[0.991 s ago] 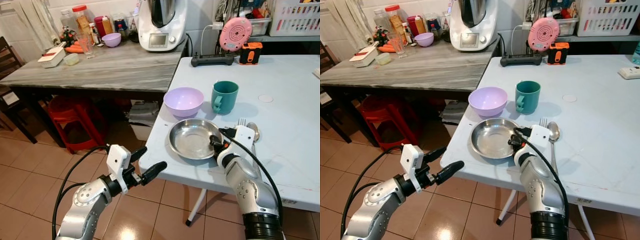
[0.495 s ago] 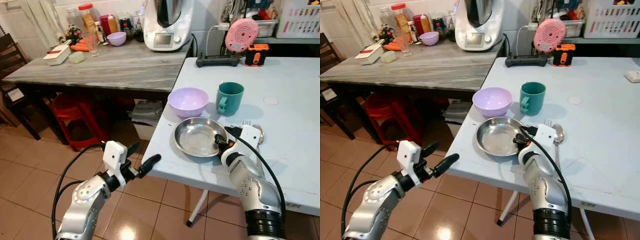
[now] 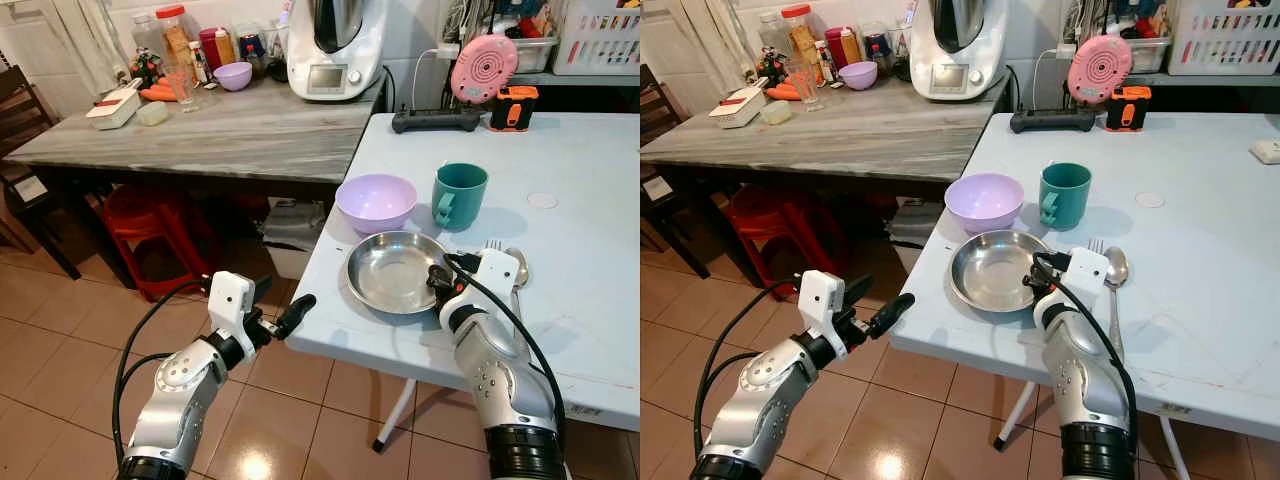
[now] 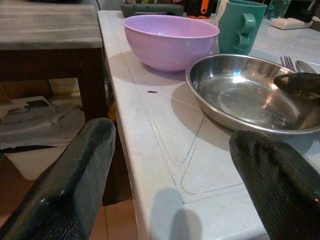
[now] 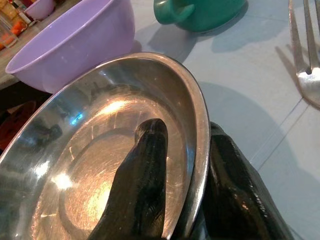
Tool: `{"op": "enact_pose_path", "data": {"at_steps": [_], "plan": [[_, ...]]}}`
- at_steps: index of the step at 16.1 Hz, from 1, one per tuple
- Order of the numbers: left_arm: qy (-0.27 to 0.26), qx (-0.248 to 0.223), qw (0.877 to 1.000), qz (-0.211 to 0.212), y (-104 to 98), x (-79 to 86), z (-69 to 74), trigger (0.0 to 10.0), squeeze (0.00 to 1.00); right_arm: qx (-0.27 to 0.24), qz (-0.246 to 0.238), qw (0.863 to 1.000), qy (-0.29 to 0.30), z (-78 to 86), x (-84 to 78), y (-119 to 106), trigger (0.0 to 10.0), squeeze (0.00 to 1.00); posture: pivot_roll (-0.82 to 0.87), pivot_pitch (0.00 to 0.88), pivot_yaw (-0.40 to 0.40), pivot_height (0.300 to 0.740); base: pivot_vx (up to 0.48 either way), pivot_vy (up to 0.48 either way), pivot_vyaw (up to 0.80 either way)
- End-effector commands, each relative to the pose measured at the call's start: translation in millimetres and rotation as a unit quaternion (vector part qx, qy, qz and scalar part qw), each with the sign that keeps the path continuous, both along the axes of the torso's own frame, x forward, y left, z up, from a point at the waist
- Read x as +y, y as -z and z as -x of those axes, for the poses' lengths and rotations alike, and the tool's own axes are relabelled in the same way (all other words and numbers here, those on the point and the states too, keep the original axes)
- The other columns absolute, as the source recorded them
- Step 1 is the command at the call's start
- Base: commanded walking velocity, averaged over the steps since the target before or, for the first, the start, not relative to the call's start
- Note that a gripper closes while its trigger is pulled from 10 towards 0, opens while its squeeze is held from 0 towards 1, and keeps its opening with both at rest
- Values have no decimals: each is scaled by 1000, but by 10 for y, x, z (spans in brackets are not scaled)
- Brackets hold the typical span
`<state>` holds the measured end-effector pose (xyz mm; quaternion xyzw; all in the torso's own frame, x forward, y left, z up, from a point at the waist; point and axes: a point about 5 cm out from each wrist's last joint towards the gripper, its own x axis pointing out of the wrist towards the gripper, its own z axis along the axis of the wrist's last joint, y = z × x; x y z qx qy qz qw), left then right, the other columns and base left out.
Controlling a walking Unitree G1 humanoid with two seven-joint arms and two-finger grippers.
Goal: Setting the table
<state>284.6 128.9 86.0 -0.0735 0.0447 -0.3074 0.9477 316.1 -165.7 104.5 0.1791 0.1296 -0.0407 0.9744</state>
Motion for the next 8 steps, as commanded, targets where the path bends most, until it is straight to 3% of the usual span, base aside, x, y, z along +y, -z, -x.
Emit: {"op": "enact_pose_path", "data": {"at_steps": [1, 5, 8], "plan": [[-15, 2, 1000, 1, -12, 58, -33, 10000, 0, -24, 3, 1000, -5, -15, 29, -89, 0, 0, -108, 0, 145, 740, 0, 0, 0], [-18, 1, 1000, 8, -12, 31, -53, 10000, 0, -36, 15, 999, -6, 4, 25, -123, 0, 0, -129, 0, 144, 740, 0, 0, 0], [-15, 3, 1000, 10, 1, 14, -54, 10000, 0, -37, 37, 999, -7, 27, 26, -122, 0, 0, -139, 0, 151, 740, 0, 287, 0]]}}
